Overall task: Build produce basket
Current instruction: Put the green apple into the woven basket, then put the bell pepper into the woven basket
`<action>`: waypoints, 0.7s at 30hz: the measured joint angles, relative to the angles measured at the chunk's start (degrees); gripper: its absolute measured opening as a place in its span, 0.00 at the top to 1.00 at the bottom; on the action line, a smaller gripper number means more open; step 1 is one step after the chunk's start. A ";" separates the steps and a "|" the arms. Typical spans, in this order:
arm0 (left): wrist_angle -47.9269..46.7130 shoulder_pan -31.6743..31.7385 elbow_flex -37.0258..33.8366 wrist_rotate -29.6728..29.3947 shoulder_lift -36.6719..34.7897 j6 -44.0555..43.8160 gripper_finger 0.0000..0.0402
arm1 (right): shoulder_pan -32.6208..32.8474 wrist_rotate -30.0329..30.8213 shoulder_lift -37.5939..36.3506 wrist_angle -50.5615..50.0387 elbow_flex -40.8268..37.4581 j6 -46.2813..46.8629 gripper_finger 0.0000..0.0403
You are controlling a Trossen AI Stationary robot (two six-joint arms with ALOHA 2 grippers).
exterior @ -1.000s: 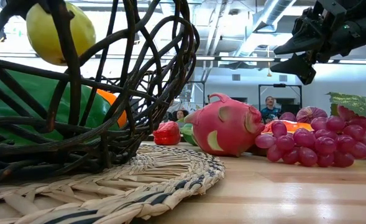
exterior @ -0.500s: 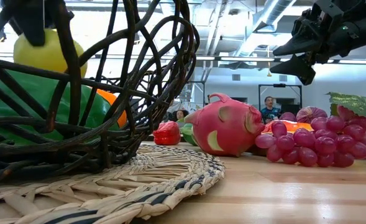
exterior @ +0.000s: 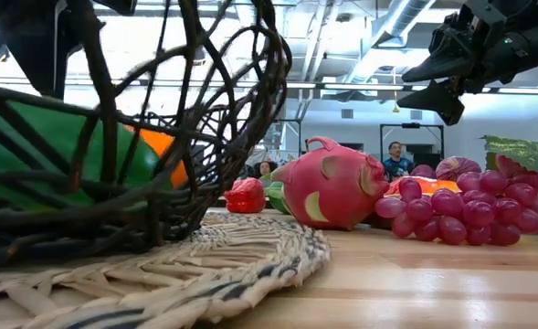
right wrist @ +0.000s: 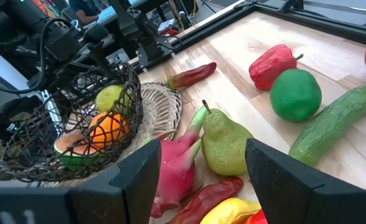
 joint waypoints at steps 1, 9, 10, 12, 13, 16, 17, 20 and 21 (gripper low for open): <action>-0.02 0.02 0.00 -0.04 -0.02 0.00 0.11 | 0.00 0.00 0.00 -0.01 0.00 0.00 0.37; -0.65 1.49 2.10 -0.44 -0.02 0.94 0.10 | 0.07 -0.02 0.00 -0.01 0.00 0.00 0.37; -0.55 1.76 3.27 -0.61 -0.02 2.06 0.10 | 0.07 -0.02 0.00 0.03 0.00 0.00 0.37; -1.18 2.54 6.04 -1.98 -0.02 4.91 0.10 | 0.04 -0.02 0.00 0.41 0.00 0.00 0.37; -1.77 3.09 7.68 -2.93 -0.02 6.53 0.10 | 0.04 -0.02 0.00 0.65 0.00 0.02 0.37; -4.17 5.60 12.37 -8.29 -0.09 11.67 0.10 | 0.04 -0.02 0.00 0.97 0.00 0.02 0.37; -4.92 6.90 13.68 -10.74 -0.09 13.20 0.10 | 0.04 -0.01 0.00 1.05 0.00 0.02 0.37; -5.16 12.08 16.27 -17.25 -0.21 16.74 0.10 | 0.04 0.02 0.00 1.06 0.00 0.02 0.37; -3.88 14.48 16.43 -18.07 -0.22 18.19 0.10 | 0.04 0.08 0.00 1.06 0.00 0.00 0.37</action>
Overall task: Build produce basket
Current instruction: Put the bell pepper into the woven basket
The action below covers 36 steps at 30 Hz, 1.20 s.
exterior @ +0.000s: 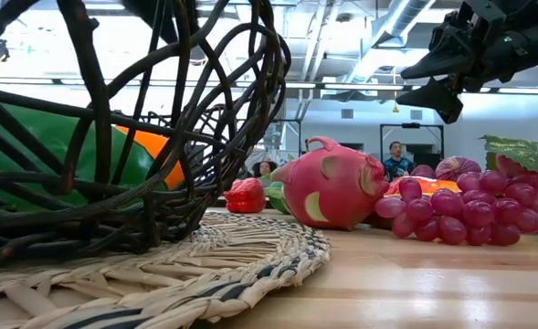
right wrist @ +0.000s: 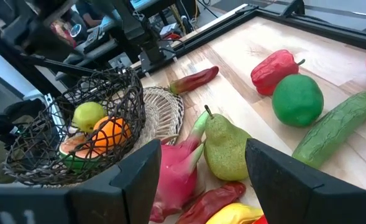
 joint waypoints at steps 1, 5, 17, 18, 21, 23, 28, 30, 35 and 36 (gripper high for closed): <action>1.59 2.49 0.00 0.09 0.01 1.57 0.10 | 0.00 0.41 0.00 0.02 0.00 0.02 0.37; 11.27 12.76 -2.20 1.03 0.20 5.10 0.10 | 0.00 1.40 0.00 -0.19 0.00 0.00 0.37; 42.87 30.11 -18.53 2.44 0.32 3.05 0.10 | 0.00 1.41 0.00 -0.90 0.00 -1.18 0.37; 45.35 30.47 -19.85 2.45 0.33 3.14 0.10 | 0.00 1.41 -0.02 -0.90 0.00 -1.39 0.37; 50.54 31.05 -22.85 1.53 0.69 3.19 0.10 | 0.00 1.42 -0.01 -0.89 0.00 -1.51 0.37; 51.51 31.07 -23.41 0.98 1.95 3.19 0.10 | 0.00 1.43 0.00 -0.90 0.00 -1.52 0.37; 52.58 30.10 -22.15 1.11 8.59 2.82 0.10 | -0.04 1.45 0.00 -0.91 0.00 -1.53 0.37; 52.56 29.70 -21.44 0.25 10.78 1.29 0.10 | -0.04 1.45 0.00 -1.10 0.00 -1.53 0.37; 50.83 29.52 -19.71 -2.99 13.15 -1.90 0.10 | -0.04 1.43 0.00 -1.25 0.00 -1.53 0.37; 49.72 29.53 -19.70 -4.40 13.22 -2.42 0.10 | -0.07 1.44 0.00 -1.20 0.00 -1.55 0.37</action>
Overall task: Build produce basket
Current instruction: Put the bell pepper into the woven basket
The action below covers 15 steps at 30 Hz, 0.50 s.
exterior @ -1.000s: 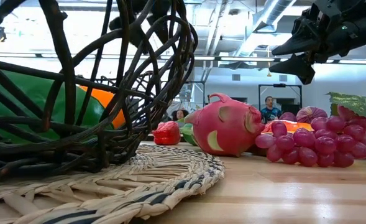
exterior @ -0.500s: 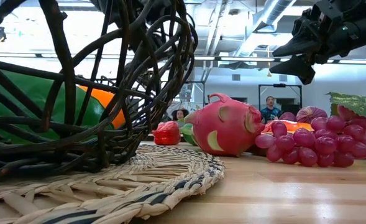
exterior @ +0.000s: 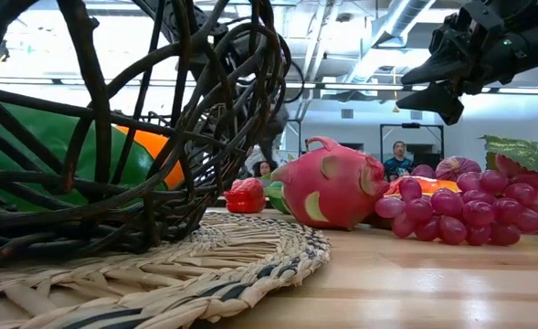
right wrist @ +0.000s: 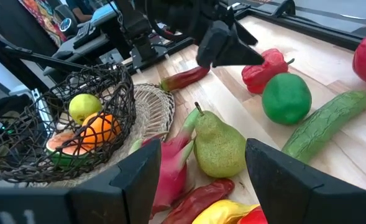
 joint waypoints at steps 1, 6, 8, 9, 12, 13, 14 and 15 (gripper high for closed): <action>0.11 0.04 0.03 -0.95 0.10 -0.50 0.10 | -0.01 -0.01 0.00 -0.02 0.00 0.00 0.37; 0.33 0.91 0.08 -0.35 0.61 0.15 0.10 | -0.40 -0.01 0.00 -0.07 0.00 -1.49 0.37; 0.34 1.31 0.10 -0.08 1.62 0.15 0.10 | -0.75 -0.03 0.00 0.12 0.00 -1.49 0.37; -0.23 1.45 0.00 0.11 2.21 0.13 0.10 | -0.98 -0.04 0.00 0.13 0.00 -1.49 0.37; 1.70 1.76 0.13 1.70 4.66 -0.89 0.10 | -1.11 -0.01 0.00 -0.13 0.00 -1.49 0.37; 2.17 1.83 0.11 2.33 5.55 -1.27 0.10 | -1.11 -0.01 0.00 -0.07 0.00 -1.49 0.37; 2.62 1.85 0.11 2.55 6.49 -1.48 0.10 | -1.11 -0.04 0.00 -0.14 0.00 -1.49 0.37; 2.46 1.85 0.05 2.51 7.42 -1.77 0.10 | -1.10 -0.06 0.00 -0.26 0.00 -1.49 0.37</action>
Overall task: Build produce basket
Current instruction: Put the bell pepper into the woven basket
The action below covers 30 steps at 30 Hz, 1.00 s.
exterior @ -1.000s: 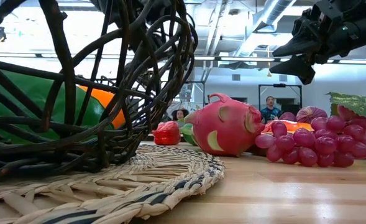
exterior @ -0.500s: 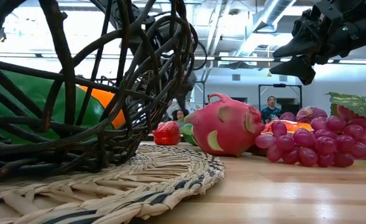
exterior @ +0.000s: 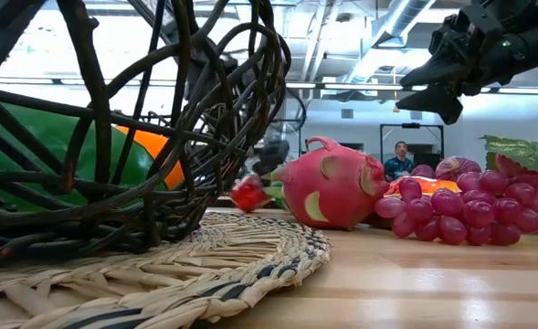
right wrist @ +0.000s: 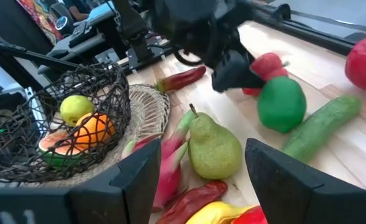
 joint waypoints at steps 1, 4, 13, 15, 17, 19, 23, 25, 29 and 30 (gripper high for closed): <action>0.42 0.00 -0.03 0.15 0.57 -0.09 0.10 | 0.00 0.02 0.00 -0.11 0.00 0.00 0.37; 2.17 0.00 0.11 0.45 1.12 -0.16 0.10 | 0.09 0.02 0.00 -0.24 0.00 0.00 0.37; 2.19 0.11 0.04 3.03 1.44 -0.43 0.13 | 0.05 0.00 0.00 -1.06 0.00 0.02 0.37; 2.30 0.17 0.04 4.76 1.44 -0.67 0.16 | 0.05 0.00 0.00 -1.02 0.00 0.02 0.37; 2.18 0.17 0.04 5.02 1.44 -0.87 0.21 | 0.05 0.00 0.00 -1.02 0.00 0.02 0.37; 2.26 0.07 0.04 5.30 1.44 -0.93 0.27 | 0.05 0.00 0.00 -1.02 0.00 0.02 0.37; 2.24 -0.01 0.04 7.13 1.44 -1.13 0.38 | 0.05 0.00 0.00 -1.02 0.00 0.04 0.37; 2.28 -0.15 0.04 7.31 1.42 -1.08 0.43 | 0.05 0.00 0.00 -1.01 0.00 0.04 0.37; 2.30 -0.27 0.04 7.33 1.42 -1.01 0.49 | 0.05 0.00 0.00 -1.00 0.00 0.04 0.37; 2.30 -0.31 0.04 7.29 1.42 -1.00 0.50 | 0.05 0.00 0.00 -1.00 0.00 0.04 0.37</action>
